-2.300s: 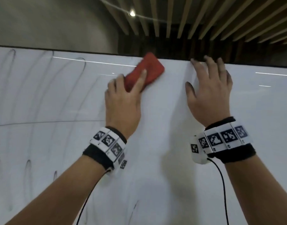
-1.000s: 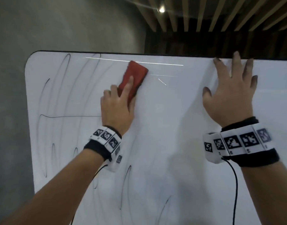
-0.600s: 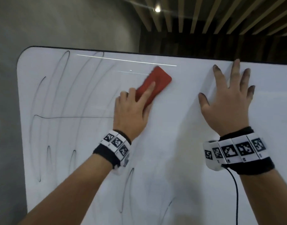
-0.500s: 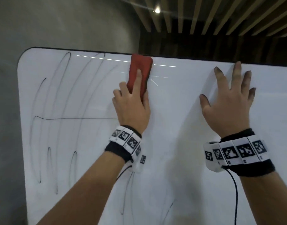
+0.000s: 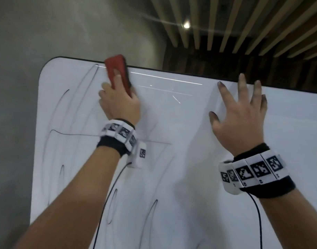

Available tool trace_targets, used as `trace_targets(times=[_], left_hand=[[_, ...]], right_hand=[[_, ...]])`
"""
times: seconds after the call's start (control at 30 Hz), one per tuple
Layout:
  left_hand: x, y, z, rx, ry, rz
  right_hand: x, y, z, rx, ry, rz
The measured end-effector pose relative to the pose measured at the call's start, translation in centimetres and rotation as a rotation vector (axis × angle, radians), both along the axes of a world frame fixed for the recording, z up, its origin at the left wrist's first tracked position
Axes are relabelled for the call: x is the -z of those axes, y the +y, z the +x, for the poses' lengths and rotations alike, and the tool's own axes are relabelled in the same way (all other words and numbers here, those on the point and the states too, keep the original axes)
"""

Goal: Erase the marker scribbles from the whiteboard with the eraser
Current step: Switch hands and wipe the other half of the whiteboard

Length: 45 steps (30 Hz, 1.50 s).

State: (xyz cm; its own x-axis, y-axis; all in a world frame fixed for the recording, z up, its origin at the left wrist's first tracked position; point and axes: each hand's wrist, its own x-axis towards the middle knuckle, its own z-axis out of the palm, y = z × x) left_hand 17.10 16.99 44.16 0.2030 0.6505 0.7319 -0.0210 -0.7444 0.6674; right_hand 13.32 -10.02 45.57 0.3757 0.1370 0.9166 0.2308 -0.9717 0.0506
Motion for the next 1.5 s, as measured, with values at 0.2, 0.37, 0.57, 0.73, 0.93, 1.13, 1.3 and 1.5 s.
trace_targets(times=[0.2,0.37,0.57,0.73,0.93,1.13,1.3,1.5], left_hand=[[4.4,-3.8,-1.0,0.082,-0.071,0.598],[0.3,3.5,0.5,-0.004,0.053,0.017],[10.5,-6.2,-2.1,0.071,-0.013,0.565],[12.3,-2.7,-2.2,0.123,0.03,0.945],[8.5,-2.4,-0.9,-0.002,0.042,0.297],[21.7,-10.7,-4.8,0.272,0.118,0.977],[16.7,-3.0,-3.0,0.2,0.076,1.037],[4.8,8.2,-0.4,-0.033,0.15,0.106]], right_hand=[[-0.6,3.4,0.8,-0.05,0.014,0.007],[-0.1,3.0,1.1,-0.066,-0.034,0.009],[0.2,2.7,1.4,-0.076,-0.051,-0.011],[0.1,1.8,1.7,-0.055,-0.056,-0.068],[0.0,0.9,1.5,-0.051,-0.041,-0.114],[0.1,0.8,1.2,-0.066,-0.037,-0.128],[0.8,0.2,1.5,-0.08,-0.025,-0.166],[2.7,1.6,1.0,-0.063,-0.032,-0.122]])
